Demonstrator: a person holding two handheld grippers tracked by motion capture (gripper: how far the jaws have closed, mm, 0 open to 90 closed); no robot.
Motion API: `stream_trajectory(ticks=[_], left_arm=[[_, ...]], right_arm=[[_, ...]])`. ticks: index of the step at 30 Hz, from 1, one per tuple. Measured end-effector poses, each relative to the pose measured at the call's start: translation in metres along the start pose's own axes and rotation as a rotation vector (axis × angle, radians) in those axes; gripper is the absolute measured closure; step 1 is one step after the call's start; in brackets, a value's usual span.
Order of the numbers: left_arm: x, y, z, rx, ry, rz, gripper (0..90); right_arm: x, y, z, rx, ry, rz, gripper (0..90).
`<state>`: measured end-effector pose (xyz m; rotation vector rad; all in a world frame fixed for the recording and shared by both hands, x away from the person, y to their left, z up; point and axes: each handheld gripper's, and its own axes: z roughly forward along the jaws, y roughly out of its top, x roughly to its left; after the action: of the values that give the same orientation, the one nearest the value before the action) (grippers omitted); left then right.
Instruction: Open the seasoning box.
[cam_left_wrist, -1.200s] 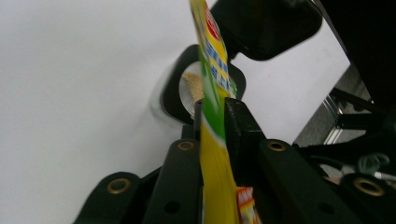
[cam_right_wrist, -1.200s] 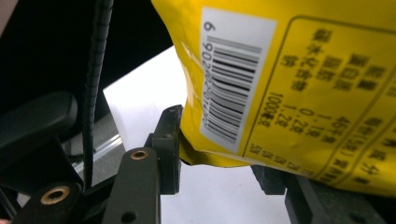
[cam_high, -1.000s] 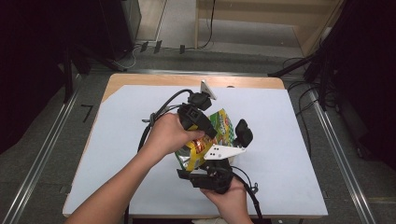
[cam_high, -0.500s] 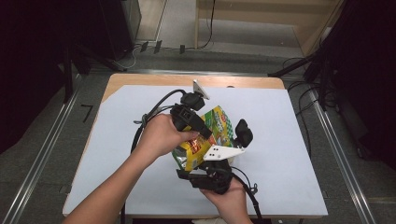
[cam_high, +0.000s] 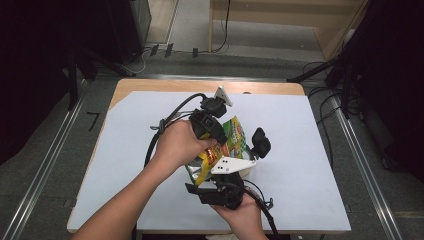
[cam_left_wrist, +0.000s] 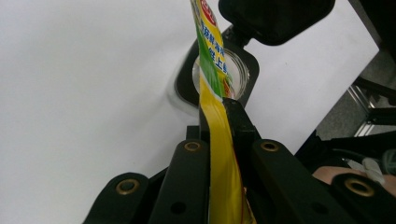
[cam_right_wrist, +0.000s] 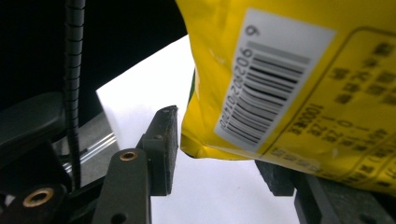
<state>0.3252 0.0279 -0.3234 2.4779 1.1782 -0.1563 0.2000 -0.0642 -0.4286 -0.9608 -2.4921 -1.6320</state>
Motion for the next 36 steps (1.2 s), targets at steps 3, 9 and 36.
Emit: stream_trajectory(ticks=[3,9,36], left_arm=[[0.002,0.004,0.002,0.002,-0.01,-0.016,88.3],[0.006,0.008,0.003,-0.007,-0.021,-0.021,86.8],[0.019,0.023,0.004,-0.002,-0.083,-0.061,82.2]], right_arm=[[-0.002,0.002,-0.001,0.001,-0.016,-0.001,57.6],[-0.005,0.004,-0.004,-0.012,-0.01,0.001,59.4],[-0.004,0.014,-0.003,-0.042,-0.017,-0.006,60.9]])
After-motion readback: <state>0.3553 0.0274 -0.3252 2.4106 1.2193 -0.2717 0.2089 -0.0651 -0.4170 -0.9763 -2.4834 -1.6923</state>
